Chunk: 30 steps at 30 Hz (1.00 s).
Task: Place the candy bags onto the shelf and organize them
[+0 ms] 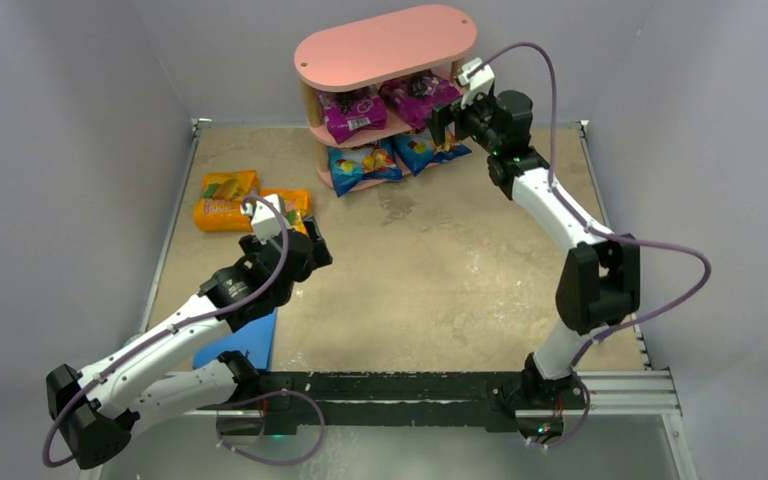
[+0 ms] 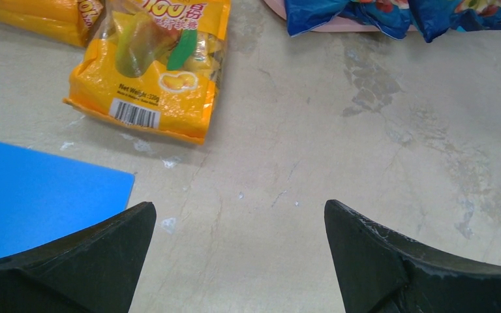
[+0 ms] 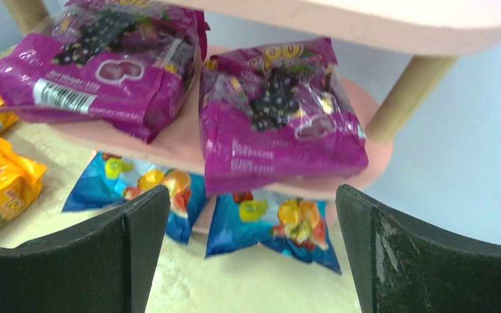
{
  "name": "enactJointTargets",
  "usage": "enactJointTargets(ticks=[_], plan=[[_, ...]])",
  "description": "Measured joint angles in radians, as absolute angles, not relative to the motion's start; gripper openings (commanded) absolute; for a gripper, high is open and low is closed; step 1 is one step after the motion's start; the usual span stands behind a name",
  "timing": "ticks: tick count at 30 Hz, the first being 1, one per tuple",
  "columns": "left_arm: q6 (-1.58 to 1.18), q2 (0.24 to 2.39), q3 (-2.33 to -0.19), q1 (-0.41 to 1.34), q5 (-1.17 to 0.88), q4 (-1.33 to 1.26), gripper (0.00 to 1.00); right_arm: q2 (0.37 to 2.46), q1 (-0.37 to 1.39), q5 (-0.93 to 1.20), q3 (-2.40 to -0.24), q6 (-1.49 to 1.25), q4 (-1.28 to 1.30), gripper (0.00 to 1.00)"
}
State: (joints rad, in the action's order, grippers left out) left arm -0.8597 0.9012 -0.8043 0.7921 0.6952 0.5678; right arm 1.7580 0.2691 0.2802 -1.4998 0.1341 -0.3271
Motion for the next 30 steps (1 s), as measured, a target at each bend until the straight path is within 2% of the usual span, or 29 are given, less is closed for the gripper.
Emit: enactJointTargets(ticks=[11, 19, 24, 30], plan=[[-0.963, 0.904, -0.853, 0.792, 0.822, 0.719, 0.99, 1.239, 0.268, 0.083, -1.016, -0.071, -0.514, 0.99], [-0.925, 0.912, -0.86, 0.717, 0.885, 0.711, 0.99, 1.034, 0.268, 0.055, -0.747, -0.208, -0.563, 0.99], [-0.796, 0.955, -0.866, 0.482, 0.725, 0.563, 0.99, 0.996, 0.268, 0.072, -0.734, -0.238, -0.522, 0.99], [-0.682, 1.194, -0.907, 0.192, 0.41, 0.429, 0.98, 0.988, 0.268, 0.097, -0.734, -0.265, -0.509, 0.99]])
